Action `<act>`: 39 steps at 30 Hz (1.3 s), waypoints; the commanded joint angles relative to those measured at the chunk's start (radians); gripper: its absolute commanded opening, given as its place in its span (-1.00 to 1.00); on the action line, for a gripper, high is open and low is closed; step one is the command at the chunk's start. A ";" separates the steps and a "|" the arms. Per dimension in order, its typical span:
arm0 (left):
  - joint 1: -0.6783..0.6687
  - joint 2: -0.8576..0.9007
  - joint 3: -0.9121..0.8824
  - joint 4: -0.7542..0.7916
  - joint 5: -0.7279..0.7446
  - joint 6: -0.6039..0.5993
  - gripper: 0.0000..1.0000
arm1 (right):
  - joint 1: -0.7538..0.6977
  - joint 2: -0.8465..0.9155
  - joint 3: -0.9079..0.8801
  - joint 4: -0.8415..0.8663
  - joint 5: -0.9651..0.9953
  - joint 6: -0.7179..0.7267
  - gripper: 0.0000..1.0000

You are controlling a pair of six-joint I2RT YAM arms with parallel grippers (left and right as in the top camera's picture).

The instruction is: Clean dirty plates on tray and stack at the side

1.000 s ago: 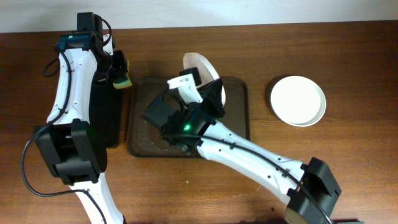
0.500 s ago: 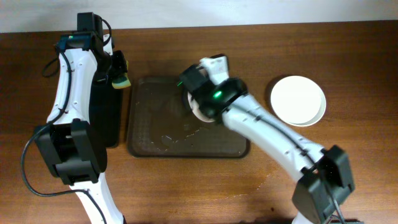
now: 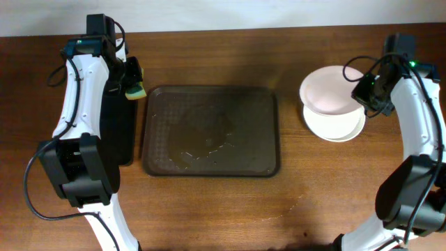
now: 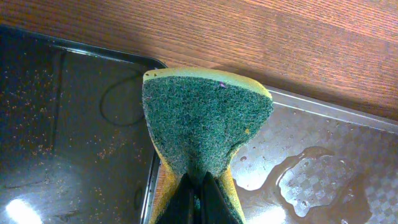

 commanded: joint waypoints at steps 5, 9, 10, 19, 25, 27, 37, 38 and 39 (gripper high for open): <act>0.003 0.002 -0.009 -0.008 -0.191 -0.006 -0.97 | -0.021 0.061 -0.175 0.132 -0.020 -0.006 -0.65; 0.003 0.002 -0.009 -0.025 -0.237 -0.006 -0.97 | -0.021 0.061 -0.182 0.129 -0.020 -0.006 -0.52; 0.003 0.002 -0.009 -0.037 -0.242 -0.006 -0.98 | -0.021 0.061 -0.182 0.121 -0.020 -0.006 -0.51; 0.037 0.016 -0.011 -0.084 -0.325 -0.028 -0.98 | -0.021 0.027 -0.179 0.080 -0.135 -0.089 -0.35; 0.110 0.113 -0.075 -0.071 -0.241 -0.063 -0.98 | -0.020 -0.068 -0.179 0.050 -0.220 -0.120 -0.19; 0.110 0.150 -0.094 -0.056 -0.241 -0.063 -0.98 | -0.018 -0.078 -0.179 0.040 -0.254 -0.138 -0.15; 0.097 0.108 0.045 -0.111 -0.140 -0.097 0.98 | 0.032 -0.282 -0.113 -0.052 -0.253 -0.192 0.13; 0.086 0.083 0.071 -0.108 -0.080 -0.097 0.98 | 0.032 -0.335 -0.113 -0.070 -0.253 -0.190 0.26; 0.074 0.060 0.087 -0.100 -0.041 -0.097 0.98 | 0.032 -0.375 -0.113 -0.085 -0.253 -0.190 0.36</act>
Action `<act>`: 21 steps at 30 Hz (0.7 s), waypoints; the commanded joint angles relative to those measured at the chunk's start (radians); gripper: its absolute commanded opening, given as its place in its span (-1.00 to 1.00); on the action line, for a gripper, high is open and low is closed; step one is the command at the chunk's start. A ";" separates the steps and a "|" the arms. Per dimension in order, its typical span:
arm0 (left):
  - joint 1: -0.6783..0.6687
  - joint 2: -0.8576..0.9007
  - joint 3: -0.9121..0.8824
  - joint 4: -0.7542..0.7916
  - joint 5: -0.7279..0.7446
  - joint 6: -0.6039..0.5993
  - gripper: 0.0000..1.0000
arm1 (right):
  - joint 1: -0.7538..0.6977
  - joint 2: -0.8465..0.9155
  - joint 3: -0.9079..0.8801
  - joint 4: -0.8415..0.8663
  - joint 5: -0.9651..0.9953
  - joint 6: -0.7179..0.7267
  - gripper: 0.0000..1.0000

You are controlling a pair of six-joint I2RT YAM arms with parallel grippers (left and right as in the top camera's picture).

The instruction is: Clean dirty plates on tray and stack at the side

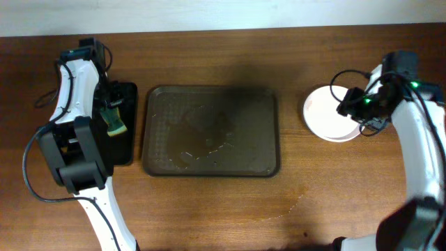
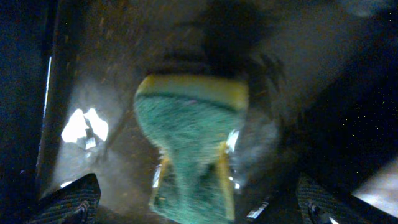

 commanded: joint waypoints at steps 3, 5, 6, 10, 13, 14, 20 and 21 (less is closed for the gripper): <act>-0.090 -0.171 0.102 0.067 0.227 -0.025 0.98 | 0.003 -0.276 0.036 -0.083 0.015 -0.009 0.59; -0.131 -0.175 0.102 0.084 0.227 -0.024 0.98 | 0.003 -0.359 0.036 -0.090 0.031 -0.012 0.67; -0.146 -0.173 0.101 0.084 0.226 -0.024 0.98 | 0.003 -0.400 0.036 -0.089 0.042 -0.013 0.70; -0.187 -0.173 0.099 0.082 0.227 -0.024 0.98 | 0.003 -0.521 0.036 -0.100 0.053 -0.039 0.79; -0.198 -0.173 0.099 0.082 0.227 -0.024 0.98 | 0.003 -0.579 0.036 -0.134 0.076 -0.039 0.85; -0.198 -0.173 0.099 0.082 0.227 -0.024 0.98 | 0.003 -0.594 0.036 -0.144 0.089 -0.039 0.85; -0.198 -0.173 0.099 0.082 0.211 -0.024 0.98 | 0.003 -0.702 0.036 -0.205 0.097 -0.038 0.97; -0.198 -0.173 0.099 0.082 0.211 -0.024 0.98 | 0.003 -0.717 0.036 -0.204 0.097 -0.038 0.97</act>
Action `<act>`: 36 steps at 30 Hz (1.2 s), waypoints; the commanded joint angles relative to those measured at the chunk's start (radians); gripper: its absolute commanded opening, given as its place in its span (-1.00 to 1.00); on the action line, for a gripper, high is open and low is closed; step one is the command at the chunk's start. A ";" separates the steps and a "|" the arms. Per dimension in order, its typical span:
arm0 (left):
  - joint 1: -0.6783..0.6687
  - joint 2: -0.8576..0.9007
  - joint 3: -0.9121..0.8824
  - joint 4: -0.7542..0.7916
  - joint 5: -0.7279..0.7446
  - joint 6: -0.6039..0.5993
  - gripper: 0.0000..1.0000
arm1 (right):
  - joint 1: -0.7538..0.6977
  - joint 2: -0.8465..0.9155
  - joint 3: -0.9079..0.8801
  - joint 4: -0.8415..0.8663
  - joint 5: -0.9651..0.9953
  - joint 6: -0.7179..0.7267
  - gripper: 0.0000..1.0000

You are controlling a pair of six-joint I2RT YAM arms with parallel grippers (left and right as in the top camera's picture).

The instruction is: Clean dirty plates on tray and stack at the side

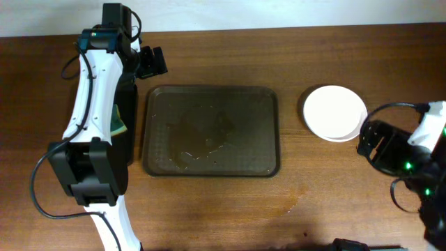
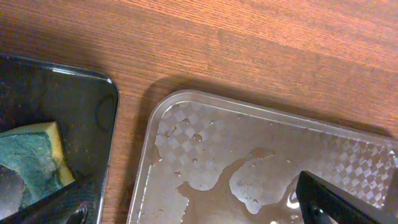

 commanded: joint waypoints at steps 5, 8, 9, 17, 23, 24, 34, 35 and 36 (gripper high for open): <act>-0.002 -0.004 0.004 -0.001 0.000 -0.010 0.98 | 0.003 -0.104 0.011 0.002 -0.189 -0.006 0.97; -0.002 -0.004 0.004 -0.001 -0.001 -0.010 0.98 | 0.003 -0.102 0.011 0.000 -0.182 -0.006 0.97; -0.002 -0.004 0.004 -0.001 0.000 -0.010 0.98 | 0.003 -0.102 0.011 0.000 -0.174 -0.006 0.97; -0.003 -0.004 0.004 -0.001 0.000 -0.010 0.98 | 0.093 -0.131 -0.131 0.213 0.014 -0.164 0.97; -0.003 -0.004 0.004 -0.001 0.000 -0.010 0.98 | 0.141 -0.526 -0.733 0.738 -0.031 -0.250 0.97; -0.003 -0.004 0.004 -0.002 0.000 -0.010 0.98 | 0.141 -0.603 -0.834 0.803 -0.054 -0.249 0.97; -0.003 -0.004 0.004 -0.001 0.000 -0.010 0.98 | 0.142 -0.919 -1.405 1.280 -0.147 -0.249 0.97; -0.003 -0.004 0.004 -0.001 0.000 -0.010 0.98 | 0.142 -0.919 -1.421 1.295 -0.148 -0.249 0.97; -0.003 -0.004 0.004 -0.001 0.000 -0.010 0.98 | 0.142 -0.919 -1.431 1.287 -0.150 -0.249 0.97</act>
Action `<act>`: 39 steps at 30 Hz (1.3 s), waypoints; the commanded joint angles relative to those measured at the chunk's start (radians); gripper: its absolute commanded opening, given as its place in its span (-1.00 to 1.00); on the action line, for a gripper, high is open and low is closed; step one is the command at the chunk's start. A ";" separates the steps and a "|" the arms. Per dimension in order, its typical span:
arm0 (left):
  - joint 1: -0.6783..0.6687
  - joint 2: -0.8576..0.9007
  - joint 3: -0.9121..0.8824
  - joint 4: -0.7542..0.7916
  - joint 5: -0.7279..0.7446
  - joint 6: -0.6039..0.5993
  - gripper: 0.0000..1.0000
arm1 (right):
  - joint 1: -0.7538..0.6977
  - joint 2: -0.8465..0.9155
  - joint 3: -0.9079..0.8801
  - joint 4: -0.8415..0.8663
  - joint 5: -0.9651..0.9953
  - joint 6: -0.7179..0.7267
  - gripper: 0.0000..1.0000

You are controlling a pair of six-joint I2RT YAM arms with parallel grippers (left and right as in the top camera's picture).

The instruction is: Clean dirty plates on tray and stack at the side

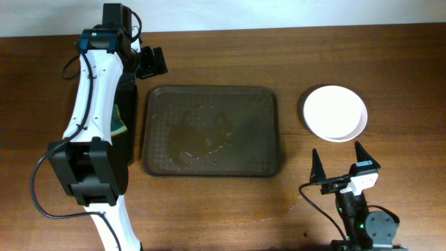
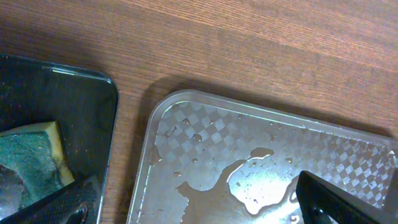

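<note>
A stack of white plates (image 1: pixel 334 112) sits on the table at the right, beside the tray. The brown tray (image 1: pixel 209 97) in the middle holds no plates, only a puddle of water (image 2: pixel 261 177). My left gripper (image 1: pixel 151 63) hovers open over the tray's far left corner (image 2: pixel 163 112), with nothing between its fingers. The green and yellow sponge (image 2: pixel 28 158) lies in the black bin (image 1: pixel 127 97) on the left. My right gripper (image 1: pixel 339 166) stands open near the front edge, its fingers spread and empty, below the plates.
The black bin (image 2: pixel 62 99) runs along the tray's left side with a narrow strip of wood between them. A faint pale arc marks the table in front of the tray. The right arm's base sits at the front right.
My right arm was stretched out at the right edge just below the plates; now it is folded at the front right with its fingers spread. My left gripper has barely shifted.
At first my left gripper held the sponge by the tray's corner and my right held a plate over the white stack. Then the sponge was over the bin and the plate lay on the stack. Later the sponge lay in the bin, both grippers open.
</note>
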 commanded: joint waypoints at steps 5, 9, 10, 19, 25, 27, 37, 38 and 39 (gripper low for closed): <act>-0.003 -0.004 0.004 -0.001 0.000 -0.008 0.98 | 0.006 -0.008 -0.040 -0.087 -0.031 0.002 0.97; -0.003 -0.004 0.004 -0.001 0.000 -0.008 0.98 | 0.006 -0.008 -0.040 -0.092 -0.038 0.008 0.97; -0.003 -0.004 0.004 -0.001 0.000 -0.008 0.98 | 0.006 -0.008 -0.040 -0.092 -0.038 0.008 0.97; -0.003 -0.004 0.004 -0.001 0.000 -0.008 0.98 | 0.006 -0.008 -0.040 -0.092 -0.038 0.008 0.97; -0.003 -0.004 0.004 -0.001 0.000 -0.008 0.98 | 0.006 -0.008 -0.040 -0.092 -0.038 0.008 0.97; -0.003 -0.004 0.004 -0.001 0.000 -0.008 0.98 | 0.006 -0.008 -0.040 -0.092 -0.038 0.008 0.97; -0.001 -0.003 -0.006 -0.001 0.000 -0.008 0.98 | 0.006 -0.008 -0.040 -0.092 -0.038 0.008 0.97; 0.000 -0.003 -0.008 -0.001 0.000 -0.008 0.98 | 0.006 -0.008 -0.040 -0.092 -0.038 0.008 0.97; 0.000 -0.003 -0.008 -0.001 0.000 -0.008 0.98 | 0.006 -0.008 -0.040 -0.092 -0.038 0.008 0.97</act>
